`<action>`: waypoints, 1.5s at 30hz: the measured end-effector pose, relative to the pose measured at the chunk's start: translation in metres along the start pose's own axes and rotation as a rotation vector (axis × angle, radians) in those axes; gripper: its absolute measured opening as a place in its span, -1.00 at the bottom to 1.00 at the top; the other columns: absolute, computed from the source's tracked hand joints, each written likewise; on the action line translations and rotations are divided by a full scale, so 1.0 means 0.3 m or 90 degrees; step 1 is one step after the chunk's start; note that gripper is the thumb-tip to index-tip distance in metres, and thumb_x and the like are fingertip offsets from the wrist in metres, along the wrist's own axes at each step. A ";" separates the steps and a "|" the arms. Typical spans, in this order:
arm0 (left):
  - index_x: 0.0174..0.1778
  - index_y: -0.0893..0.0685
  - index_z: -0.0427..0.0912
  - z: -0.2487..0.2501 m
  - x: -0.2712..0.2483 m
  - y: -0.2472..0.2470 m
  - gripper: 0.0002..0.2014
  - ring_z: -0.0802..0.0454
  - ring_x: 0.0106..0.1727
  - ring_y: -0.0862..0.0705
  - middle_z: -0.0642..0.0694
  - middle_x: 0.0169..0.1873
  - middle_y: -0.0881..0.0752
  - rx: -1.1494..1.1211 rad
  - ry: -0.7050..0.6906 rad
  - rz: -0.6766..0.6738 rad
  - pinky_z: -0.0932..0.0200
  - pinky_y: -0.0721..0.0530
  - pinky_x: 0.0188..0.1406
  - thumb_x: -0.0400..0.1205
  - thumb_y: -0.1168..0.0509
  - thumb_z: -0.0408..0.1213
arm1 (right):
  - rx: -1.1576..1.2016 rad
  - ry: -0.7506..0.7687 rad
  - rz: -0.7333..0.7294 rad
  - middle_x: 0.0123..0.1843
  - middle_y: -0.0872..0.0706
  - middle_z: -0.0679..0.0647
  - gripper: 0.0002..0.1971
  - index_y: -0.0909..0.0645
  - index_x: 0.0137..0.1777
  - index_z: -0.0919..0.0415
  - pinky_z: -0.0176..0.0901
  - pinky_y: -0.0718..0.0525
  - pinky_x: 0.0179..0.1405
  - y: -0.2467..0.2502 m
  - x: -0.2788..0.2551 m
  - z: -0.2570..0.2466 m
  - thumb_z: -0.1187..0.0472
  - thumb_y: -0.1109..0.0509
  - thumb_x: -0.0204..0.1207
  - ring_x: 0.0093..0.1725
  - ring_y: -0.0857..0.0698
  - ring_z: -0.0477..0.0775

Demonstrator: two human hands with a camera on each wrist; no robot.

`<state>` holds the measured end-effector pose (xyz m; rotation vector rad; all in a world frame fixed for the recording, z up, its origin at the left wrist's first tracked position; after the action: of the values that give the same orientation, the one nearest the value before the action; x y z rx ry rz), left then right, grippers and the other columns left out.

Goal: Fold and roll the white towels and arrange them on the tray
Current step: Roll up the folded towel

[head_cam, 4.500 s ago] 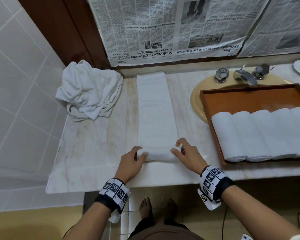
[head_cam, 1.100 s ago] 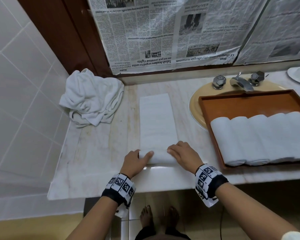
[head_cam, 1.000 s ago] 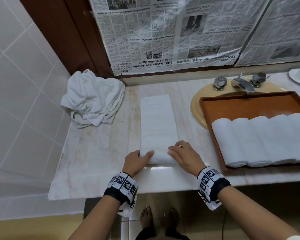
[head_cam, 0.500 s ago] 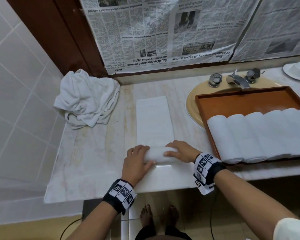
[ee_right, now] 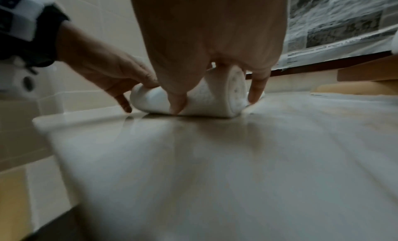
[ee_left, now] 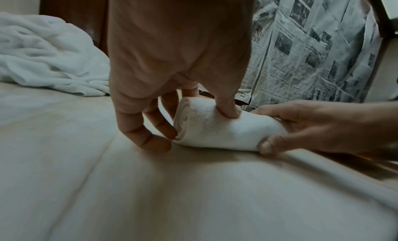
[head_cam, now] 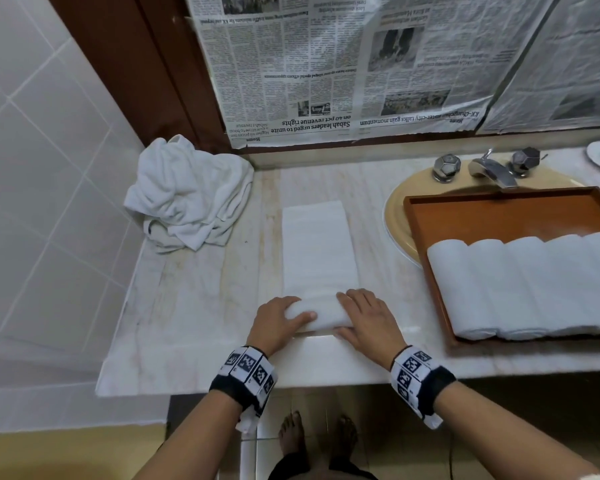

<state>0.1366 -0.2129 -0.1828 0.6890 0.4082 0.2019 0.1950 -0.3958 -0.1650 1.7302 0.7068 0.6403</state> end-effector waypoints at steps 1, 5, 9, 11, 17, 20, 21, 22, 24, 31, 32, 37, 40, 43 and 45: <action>0.41 -0.65 0.03 0.008 -0.004 -0.003 -0.40 -0.03 0.33 -0.63 -0.04 0.25 -0.71 0.014 -0.003 0.000 0.09 -0.53 0.31 0.53 -0.42 0.28 | 0.024 0.002 -0.012 0.28 -0.62 0.15 -0.39 -0.55 0.40 0.22 0.12 -0.69 0.10 0.003 0.020 0.007 -0.11 -0.47 0.43 0.24 -0.62 0.26; 0.59 -0.41 0.17 0.070 -0.064 -0.005 -0.31 -0.08 0.48 -0.43 0.06 0.49 -0.50 0.256 -0.119 0.040 -0.11 -0.56 0.30 0.57 -0.29 0.34 | 0.122 -0.029 -0.159 0.38 -0.49 0.08 -0.44 -0.44 0.52 0.13 0.00 -0.46 0.33 -0.020 0.068 0.048 -0.10 -0.39 0.60 0.38 -0.43 0.14; 0.54 -0.51 0.13 0.076 -0.093 -0.015 -0.31 -0.03 0.48 -0.44 0.09 0.45 -0.54 0.301 -0.191 0.055 -0.06 -0.50 0.29 0.52 -0.33 0.35 | 0.200 -0.053 -0.250 0.35 -0.52 0.06 -0.44 -0.49 0.50 0.11 -0.05 -0.43 0.38 -0.028 0.049 0.045 -0.18 -0.36 0.60 0.37 -0.42 0.07; 0.55 -0.52 0.12 0.035 -0.068 -0.022 -0.24 0.02 0.46 -0.48 0.08 0.44 -0.58 0.190 -0.146 -0.014 0.01 -0.49 0.38 0.46 -0.34 0.40 | 0.240 -0.060 -0.280 0.32 -0.57 0.08 -0.47 -0.54 0.46 0.10 -0.10 -0.42 0.34 -0.024 0.032 0.039 -0.22 -0.29 0.63 0.34 -0.48 0.07; 0.42 -0.62 0.13 0.007 -0.053 0.005 -0.36 0.12 0.28 -0.62 0.12 0.29 -0.69 0.015 -0.071 -0.064 0.20 -0.53 0.28 0.48 -0.40 0.36 | 0.320 -0.125 -0.135 0.37 -0.62 0.00 -0.52 -0.50 0.48 0.02 -0.04 -0.56 0.30 0.016 -0.013 0.077 -0.20 -0.16 0.69 0.30 -0.62 0.06; 0.36 -0.64 0.15 -0.027 -0.045 0.008 -0.43 0.10 0.21 -0.65 0.10 0.23 -0.70 -0.055 0.003 -0.044 0.21 -0.60 0.21 0.50 -0.41 0.33 | 0.100 -0.052 0.027 0.22 -0.63 0.04 -0.55 -0.57 0.32 0.07 0.06 -0.69 -0.10 0.068 -0.020 0.018 -0.14 0.01 0.74 0.07 -0.67 0.17; 0.34 -0.65 0.15 -0.035 -0.039 0.009 -0.44 0.10 0.19 -0.66 0.08 0.21 -0.72 -0.069 0.019 -0.037 0.22 -0.61 0.18 0.50 -0.39 0.35 | 0.062 -0.036 0.058 0.20 -0.64 0.05 -0.57 -0.58 0.29 0.11 0.04 -0.69 -0.13 0.080 -0.025 -0.005 -0.12 -0.03 0.73 0.07 -0.66 0.17; 0.31 -0.66 0.14 -0.037 -0.035 0.010 -0.45 0.10 0.18 -0.67 0.07 0.19 -0.73 -0.076 0.029 -0.027 0.23 -0.62 0.15 0.51 -0.37 0.36 | 0.047 -0.029 0.066 0.23 -0.64 0.06 -0.57 -0.58 0.31 0.13 0.01 -0.69 -0.09 0.079 -0.029 -0.016 -0.13 -0.11 0.69 0.14 -0.64 0.16; 0.31 -0.66 0.12 -0.027 -0.031 0.014 -0.46 0.05 0.21 -0.67 0.04 0.17 -0.72 -0.066 0.035 0.000 0.18 -0.61 0.18 0.54 -0.32 0.37 | 0.022 -0.019 0.041 0.31 -0.61 0.11 -0.44 -0.53 0.41 0.18 0.02 -0.71 0.03 0.050 -0.030 -0.017 -0.20 -0.22 0.58 0.27 -0.59 0.17; 0.57 -0.38 0.22 0.068 -0.080 -0.022 -0.37 -0.03 0.44 -0.37 0.11 0.52 -0.29 0.211 -0.097 0.057 -0.09 -0.66 0.16 0.61 -0.16 0.39 | 0.166 -0.076 -0.148 0.46 -0.48 0.05 -0.40 -0.43 0.56 0.14 0.01 -0.46 0.41 0.002 0.058 0.035 -0.13 -0.37 0.60 0.47 -0.38 0.11; 0.60 -0.34 0.20 0.064 -0.082 -0.034 -0.32 -0.05 0.46 -0.37 0.11 0.53 -0.31 0.243 -0.106 0.050 -0.11 -0.66 0.15 0.60 -0.14 0.42 | 0.190 -0.086 -0.181 0.42 -0.49 0.05 -0.41 -0.46 0.55 0.13 0.00 -0.45 0.41 0.001 0.069 0.041 -0.12 -0.40 0.58 0.45 -0.39 0.10; 0.63 -0.27 0.15 0.040 -0.066 -0.046 -0.14 -0.05 0.45 -0.41 0.10 0.53 -0.36 0.301 -0.081 -0.017 -0.11 -0.62 0.22 0.47 -0.23 0.49 | 0.230 -0.094 -0.314 0.27 -0.59 0.09 -0.48 -0.61 0.39 0.09 -0.03 -0.45 0.32 -0.013 0.082 0.041 -0.18 -0.45 0.53 0.29 -0.52 0.11; 0.61 -0.30 0.17 0.031 -0.059 -0.045 -0.14 -0.06 0.43 -0.42 0.08 0.49 -0.40 0.288 -0.061 -0.077 -0.11 -0.59 0.24 0.44 -0.29 0.49 | 0.266 -0.107 -0.337 0.30 -0.63 0.05 -0.47 -0.55 0.40 0.08 -0.14 -0.45 0.19 -0.016 0.071 0.042 -0.22 -0.41 0.55 0.26 -0.59 0.09; 0.55 -0.38 0.17 0.029 -0.050 -0.041 -0.18 -0.05 0.39 -0.44 0.04 0.39 -0.45 0.235 -0.052 -0.138 -0.09 -0.57 0.24 0.43 -0.33 0.48 | 0.315 -0.180 -0.308 0.25 -0.62 0.06 -0.50 -0.39 0.40 0.02 -0.07 -0.53 0.12 -0.011 0.053 0.076 -0.24 -0.32 0.60 0.07 -0.61 0.07; 0.53 -0.44 0.12 0.025 -0.036 -0.041 -0.17 -0.05 0.36 -0.48 0.01 0.33 -0.47 0.224 -0.038 -0.171 -0.10 -0.56 0.29 0.41 -0.35 0.48 | 0.233 -0.144 -0.176 0.10 -0.65 0.05 -0.71 -0.44 0.25 0.04 0.01 -0.62 -0.05 0.040 0.060 0.073 -0.13 -0.19 0.71 -0.08 -0.65 0.13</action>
<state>0.1307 -0.2299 -0.1826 0.9730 0.4794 -0.1491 0.2246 -0.3994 -0.1577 1.9513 0.9224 0.1229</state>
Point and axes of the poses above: each hand's wrist, its own x-axis towards the middle knuckle, its own y-axis out of the back of the hand, z = x × y, the point moved 9 cm from there along x, towards the middle knuckle
